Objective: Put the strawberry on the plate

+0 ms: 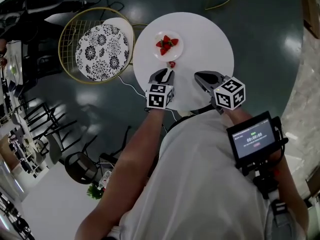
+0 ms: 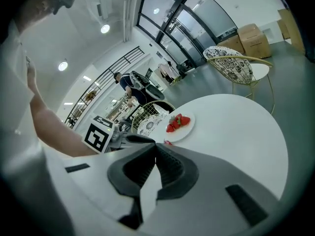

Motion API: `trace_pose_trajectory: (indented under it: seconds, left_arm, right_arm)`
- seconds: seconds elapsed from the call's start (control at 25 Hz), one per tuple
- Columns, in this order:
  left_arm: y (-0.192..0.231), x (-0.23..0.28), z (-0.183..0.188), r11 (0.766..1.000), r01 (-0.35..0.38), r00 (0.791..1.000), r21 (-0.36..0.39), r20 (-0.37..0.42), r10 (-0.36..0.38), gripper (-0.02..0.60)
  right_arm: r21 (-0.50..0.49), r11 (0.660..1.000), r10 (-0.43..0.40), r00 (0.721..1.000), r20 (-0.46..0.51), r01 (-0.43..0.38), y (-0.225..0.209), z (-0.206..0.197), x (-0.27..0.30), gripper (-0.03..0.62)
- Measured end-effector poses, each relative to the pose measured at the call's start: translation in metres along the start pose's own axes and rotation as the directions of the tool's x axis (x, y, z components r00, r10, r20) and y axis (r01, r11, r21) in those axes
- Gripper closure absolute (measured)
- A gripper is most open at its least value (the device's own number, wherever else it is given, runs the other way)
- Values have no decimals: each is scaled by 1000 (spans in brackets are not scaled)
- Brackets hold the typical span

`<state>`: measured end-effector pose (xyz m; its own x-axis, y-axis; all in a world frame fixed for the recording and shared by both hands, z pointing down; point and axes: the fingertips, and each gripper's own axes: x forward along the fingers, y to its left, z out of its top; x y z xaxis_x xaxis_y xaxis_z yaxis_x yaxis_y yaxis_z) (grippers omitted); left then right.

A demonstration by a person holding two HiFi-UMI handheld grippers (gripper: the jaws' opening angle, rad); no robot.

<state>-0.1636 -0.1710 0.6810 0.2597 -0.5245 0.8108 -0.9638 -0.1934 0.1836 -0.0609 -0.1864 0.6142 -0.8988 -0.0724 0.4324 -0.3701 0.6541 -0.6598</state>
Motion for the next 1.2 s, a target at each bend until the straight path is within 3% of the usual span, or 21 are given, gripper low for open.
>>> trace_pose_trajectory:
  seconds: [0.36,0.8,1.2]
  left_arm:
    - [9,12,-9,1000,-21,996,-1,-83,21,453]
    - [16,22,-17,998,-58,982,31,-176,63,454]
    - [16,22,-13,999,-48,987,2,-154,47,474]
  right_arm:
    - [33,999,-22,1000,8,22,-4,-6,-3,586]
    - [70,997,-47,999,27,45,-10,-7,-8,586]
    - [73,996,-55,998,27,53,-12,-8,-8,586]
